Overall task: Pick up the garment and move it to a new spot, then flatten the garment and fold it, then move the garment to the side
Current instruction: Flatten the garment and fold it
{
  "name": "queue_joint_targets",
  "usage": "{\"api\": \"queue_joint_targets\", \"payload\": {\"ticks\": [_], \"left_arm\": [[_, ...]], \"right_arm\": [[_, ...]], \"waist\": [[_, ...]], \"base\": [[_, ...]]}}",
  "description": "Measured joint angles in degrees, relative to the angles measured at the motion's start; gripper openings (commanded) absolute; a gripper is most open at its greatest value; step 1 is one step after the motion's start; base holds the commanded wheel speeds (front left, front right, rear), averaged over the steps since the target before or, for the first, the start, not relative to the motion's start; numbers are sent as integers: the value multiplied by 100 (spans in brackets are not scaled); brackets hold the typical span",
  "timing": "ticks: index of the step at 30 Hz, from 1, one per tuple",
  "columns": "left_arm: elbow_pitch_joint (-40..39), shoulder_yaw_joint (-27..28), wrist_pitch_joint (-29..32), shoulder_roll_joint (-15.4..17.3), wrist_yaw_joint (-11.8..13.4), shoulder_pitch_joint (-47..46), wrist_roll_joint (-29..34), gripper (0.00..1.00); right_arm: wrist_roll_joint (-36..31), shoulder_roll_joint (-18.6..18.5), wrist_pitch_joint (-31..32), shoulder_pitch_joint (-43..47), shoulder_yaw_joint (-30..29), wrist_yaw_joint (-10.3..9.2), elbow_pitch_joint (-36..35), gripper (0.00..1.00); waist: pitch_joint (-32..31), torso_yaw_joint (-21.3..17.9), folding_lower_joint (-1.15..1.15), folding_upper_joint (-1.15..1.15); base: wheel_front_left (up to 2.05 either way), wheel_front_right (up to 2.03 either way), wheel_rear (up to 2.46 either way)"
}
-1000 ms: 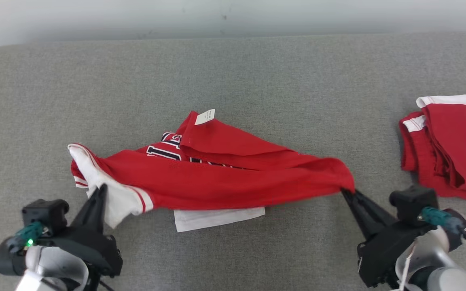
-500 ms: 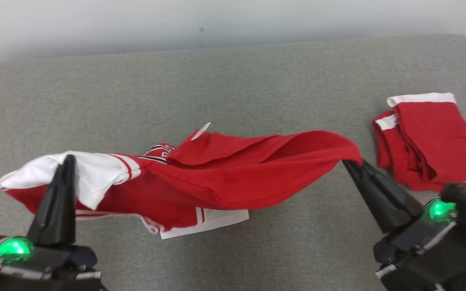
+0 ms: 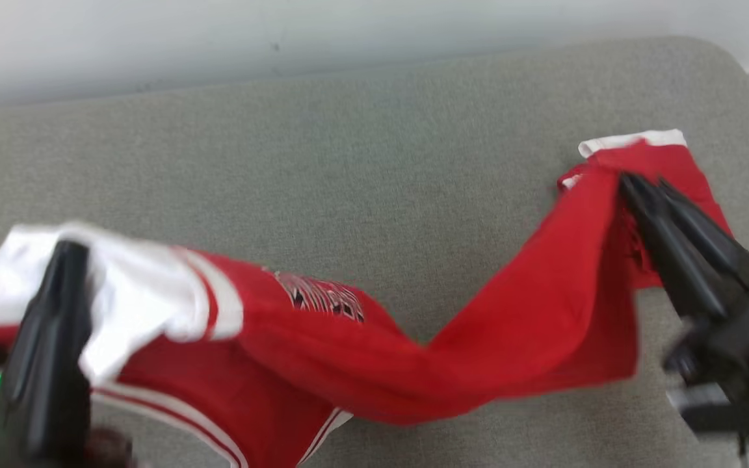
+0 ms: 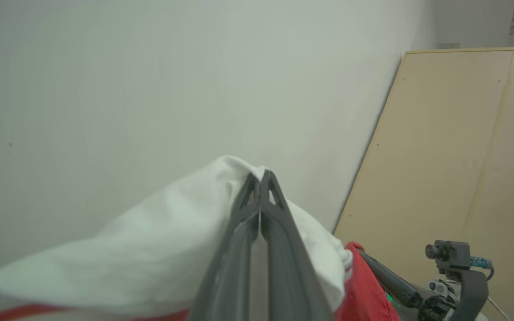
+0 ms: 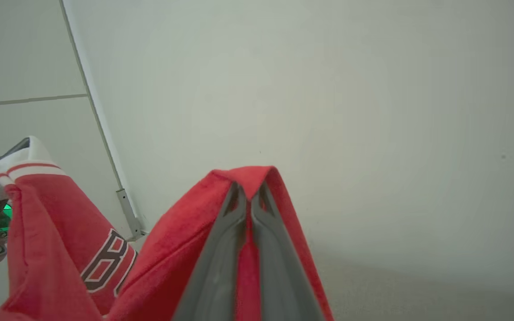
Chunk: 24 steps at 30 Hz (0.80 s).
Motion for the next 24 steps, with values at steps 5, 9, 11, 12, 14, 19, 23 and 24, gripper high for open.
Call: {"api": "queue_joint_targets", "payload": {"ticks": [5, 9, 11, 12, 14, 19, 23, 24], "left_arm": [[1733, 157, 423, -77, 254, -1318, 49, 0], [3507, 339, 494, -153, 732, -3261, 968, 0], [4046, 350, 392, -130, 873, -4224, 1475, 0], [4130, 320, 318, -109, 914, -4581, 1711, 0], [4119, 280, 118, -29, 914, -5088, 2041, 0], [3990, 121, -263, 455, 703, -5763, 2620, 0], [4257, -118, -253, 579, 610, -5436, 2750, 0], [4368, -188, -232, 582, 580, -5223, 2750, 0]], "right_arm": [[218, -15, 445, -1368, 283, 25, 1822, 0], [65, 54, 514, -3099, 68, -69, 3459, 0], [-88, 121, 350, -3989, -48, -138, 4016, 0], [-142, 158, 272, -4358, -48, -142, 4140, 0], [-294, 220, 94, -4889, 12, -126, 4200, 0], [-379, 293, -197, -5330, 103, -58, 4384, 0], [-422, 136, -177, -4793, 145, -52, 4643, 0], [-432, 102, -149, -4544, 156, -52, 4748, 0]], "waist": [[294, -45, 0, 0], [583, -43, 2, 1], [706, -23, 4, 2], [758, -8, 4, 2], [832, 25, 3, 1], [900, 44, 1, 1], [973, 39, 0, 0], [1004, 41, 0, 0]], "base": [[0, 0, 0], [0, 0, 0], [0, 0, 0], [0, 0, 0], [0, 0, 0], [0, 0, 0], [0, 0, 0], [0, 0, 0]]}}
